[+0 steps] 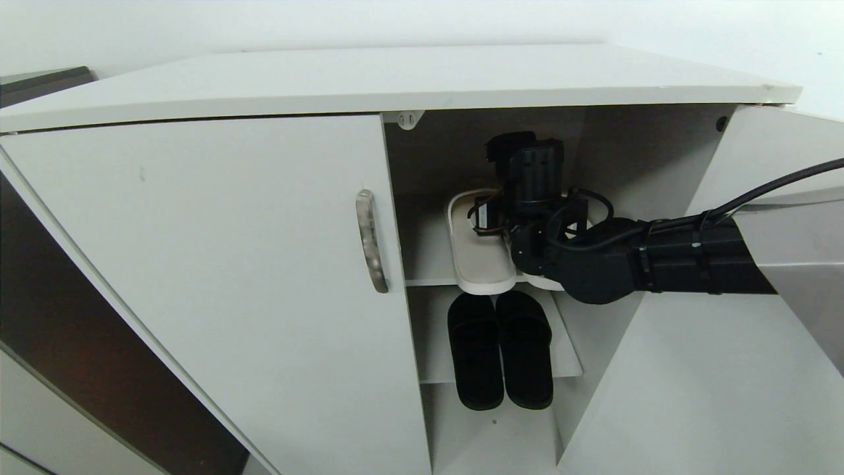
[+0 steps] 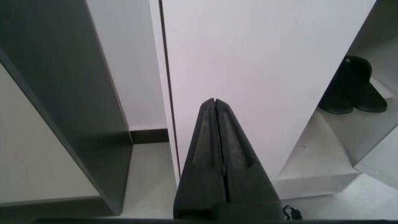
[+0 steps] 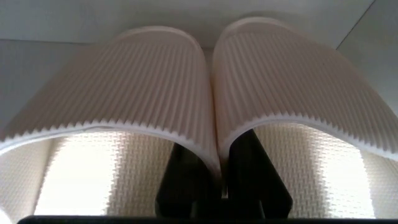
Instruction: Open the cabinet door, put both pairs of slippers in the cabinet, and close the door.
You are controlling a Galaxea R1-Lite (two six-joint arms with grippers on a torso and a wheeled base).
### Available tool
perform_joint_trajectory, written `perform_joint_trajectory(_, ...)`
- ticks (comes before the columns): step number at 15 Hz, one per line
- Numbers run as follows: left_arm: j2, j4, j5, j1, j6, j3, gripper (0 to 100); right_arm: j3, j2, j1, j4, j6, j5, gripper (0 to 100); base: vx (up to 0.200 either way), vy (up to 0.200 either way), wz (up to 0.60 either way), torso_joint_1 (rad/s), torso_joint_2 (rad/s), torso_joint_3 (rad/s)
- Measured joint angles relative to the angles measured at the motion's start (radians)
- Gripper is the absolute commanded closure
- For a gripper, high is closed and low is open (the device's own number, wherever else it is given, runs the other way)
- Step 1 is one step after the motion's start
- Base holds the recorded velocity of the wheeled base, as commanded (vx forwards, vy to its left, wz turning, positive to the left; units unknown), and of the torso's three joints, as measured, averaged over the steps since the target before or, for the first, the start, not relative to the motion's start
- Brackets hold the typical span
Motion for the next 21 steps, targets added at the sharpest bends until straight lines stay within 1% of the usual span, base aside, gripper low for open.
perform_joint_trajectory(4,0.000,0.000,0.000,0.000,0.000,0.000,100,0.000,0.006,0.000,0.000,0.001,0.000,100,0.000,0.000,0.00,0.000,0.00,0.000)
perform_joint_trajectory(5,0.000,0.000,0.000,0.000,0.000,0.000,100,0.000,0.007,0.000,0.000,0.001,0.000,0,0.000,0.000,0.00,0.000,0.00,0.000)
perform_joint_trajectory(10,0.000,0.000,0.000,0.000,-0.002,0.000,100,0.008,0.005,0.003,0.001,0.001,-0.006,0,0.000,0.000,0.00,0.000,0.00,0.000)
perform_joint_trajectory(12,0.000,0.000,0.000,0.000,-0.002,0.000,100,0.031,-0.009,0.010,0.000,0.000,-0.008,0,0.000,0.000,0.00,0.000,0.00,0.000)
perform_joint_trajectory(15,0.000,0.000,0.000,0.000,-0.001,0.000,100,0.126,-0.064,0.032,-0.012,0.000,-0.016,0,0.000,0.000,0.00,0.000,0.00,0.000)
perform_joint_trajectory(19,0.000,0.000,0.000,0.000,-0.002,0.000,100,0.294,-0.178,0.072,-0.064,0.001,-0.030,0,0.000,0.000,0.00,0.000,0.00,0.000)
perform_joint_trajectory(21,0.000,0.000,0.000,0.000,-0.001,0.000,100,0.400,-0.248,0.108,-0.109,0.000,-0.041,0,0.000,0.000,0.00,0.000,0.00,0.000)
